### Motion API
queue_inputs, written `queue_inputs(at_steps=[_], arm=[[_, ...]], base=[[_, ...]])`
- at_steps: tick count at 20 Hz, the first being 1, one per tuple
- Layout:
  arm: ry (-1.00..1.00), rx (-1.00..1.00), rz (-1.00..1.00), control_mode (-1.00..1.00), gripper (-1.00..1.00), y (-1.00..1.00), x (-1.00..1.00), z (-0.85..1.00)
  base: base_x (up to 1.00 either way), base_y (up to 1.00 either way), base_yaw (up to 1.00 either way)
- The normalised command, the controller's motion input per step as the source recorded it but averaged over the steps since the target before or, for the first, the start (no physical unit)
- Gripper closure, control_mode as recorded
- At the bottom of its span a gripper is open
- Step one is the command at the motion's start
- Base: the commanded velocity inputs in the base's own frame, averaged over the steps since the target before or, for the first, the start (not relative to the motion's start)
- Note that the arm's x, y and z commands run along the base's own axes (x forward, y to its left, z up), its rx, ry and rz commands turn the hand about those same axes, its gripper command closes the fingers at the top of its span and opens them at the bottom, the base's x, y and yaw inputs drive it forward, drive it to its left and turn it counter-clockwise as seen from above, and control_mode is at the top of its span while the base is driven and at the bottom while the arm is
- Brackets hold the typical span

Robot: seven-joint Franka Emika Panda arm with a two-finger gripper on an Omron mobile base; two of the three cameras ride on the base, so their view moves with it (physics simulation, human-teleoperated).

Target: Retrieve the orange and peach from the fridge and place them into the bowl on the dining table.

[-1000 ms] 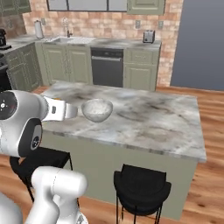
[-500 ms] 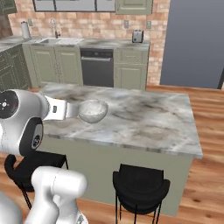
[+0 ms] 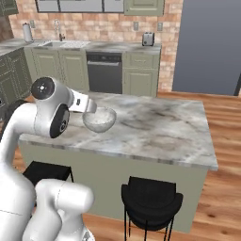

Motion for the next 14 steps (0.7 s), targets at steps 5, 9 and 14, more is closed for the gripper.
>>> queue_inputs(at_steps=[5, 9, 14], arm=[[0.33, 0.04, 0.00, -1.00, 1.00, 0.07, 0.53, -0.30], [0.22, 0.00, -0.06, -1.00, 1.00, 0.23, 0.45, -0.53], [0.12, 0.00, -0.05, -1.00, 1.00, 0.14, 0.58, -0.48]], base=[[0.00, 0.00, 0.00], [0.00, 0.00, 0.00], [0.00, 0.00, 0.00]])
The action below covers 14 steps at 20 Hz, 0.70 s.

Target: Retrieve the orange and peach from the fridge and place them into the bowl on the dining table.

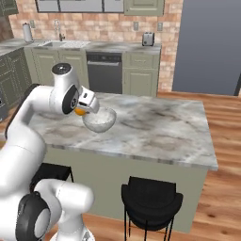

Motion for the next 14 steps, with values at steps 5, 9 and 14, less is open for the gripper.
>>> queue_inputs(at_steps=[5, 9, 14], arm=[[0.07, 0.01, 0.00, -1.00, 1.00, 0.00, 0.72, -0.43], [0.05, 0.02, 0.00, -1.00, 1.00, 0.00, 0.77, -0.45], [0.04, 0.00, 0.00, -1.00, 1.00, 0.01, 0.75, -0.45]], base=[[0.00, 0.00, 0.00], [0.00, 0.00, 0.00], [0.00, 0.00, 0.00]])
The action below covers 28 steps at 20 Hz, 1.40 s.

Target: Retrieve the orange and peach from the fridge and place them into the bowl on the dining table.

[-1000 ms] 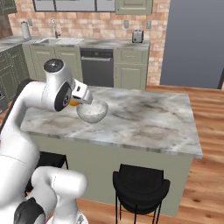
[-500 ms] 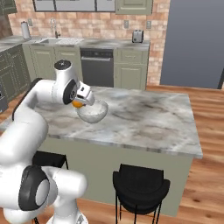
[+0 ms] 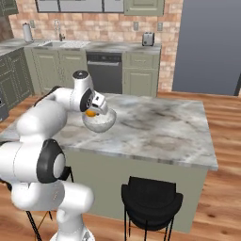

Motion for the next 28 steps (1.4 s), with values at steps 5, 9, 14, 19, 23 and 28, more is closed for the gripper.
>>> queue_inputs(at_steps=[5, 9, 14, 19, 23, 28], arm=[[0.04, 0.00, 0.00, -1.00, 1.00, 0.05, 0.69, -0.44], [0.04, 0.00, 0.00, -1.00, 1.00, 0.11, 0.71, -0.43], [0.04, 0.00, 0.00, -1.00, 1.00, 0.13, 0.69, -0.42], [0.04, 0.00, 0.00, -1.00, 1.00, 0.07, 0.49, -0.30], [0.02, 0.00, -0.02, -1.00, -1.00, 0.01, 0.25, -0.17], [0.00, 0.00, -0.03, -1.00, -1.00, 0.00, 0.19, -0.10]], base=[[0.00, 0.00, 0.00], [0.00, 0.00, 0.00], [0.00, 0.00, 0.00], [0.00, 0.00, 0.00], [0.00, 0.00, 0.00], [0.00, 0.00, 0.00]])
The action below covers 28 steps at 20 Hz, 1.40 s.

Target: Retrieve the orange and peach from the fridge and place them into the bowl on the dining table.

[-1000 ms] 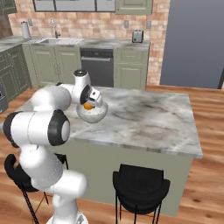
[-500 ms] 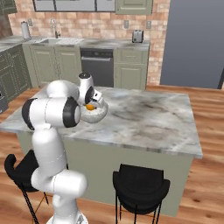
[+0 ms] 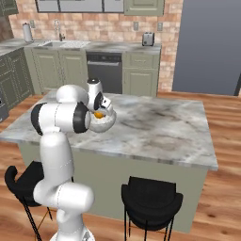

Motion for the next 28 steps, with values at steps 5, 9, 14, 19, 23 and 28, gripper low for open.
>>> queue_inputs(at_steps=[5, 9, 14, 19, 23, 28], arm=[[0.00, 0.00, -0.04, -1.00, -1.00, 0.00, 0.00, 0.00], [-0.02, 0.00, -0.06, -1.00, -1.00, 0.00, -0.03, 0.03], [-0.16, 0.00, -0.05, -1.00, -1.00, -0.19, -0.91, 0.63], [-0.22, 0.03, 0.00, -1.00, -1.00, -0.38, -1.00, 0.85], [-0.17, 0.00, 0.05, -1.00, -1.00, -0.23, -1.00, 0.78], [-0.05, 0.00, 0.15, -1.00, -1.00, 0.00, -1.00, 0.53]], base=[[0.00, 0.00, 0.00], [0.00, 0.00, 0.00], [0.00, 0.00, 0.00], [0.00, 0.00, 0.00], [0.00, 0.00, 0.00], [0.00, 0.00, 0.00]])
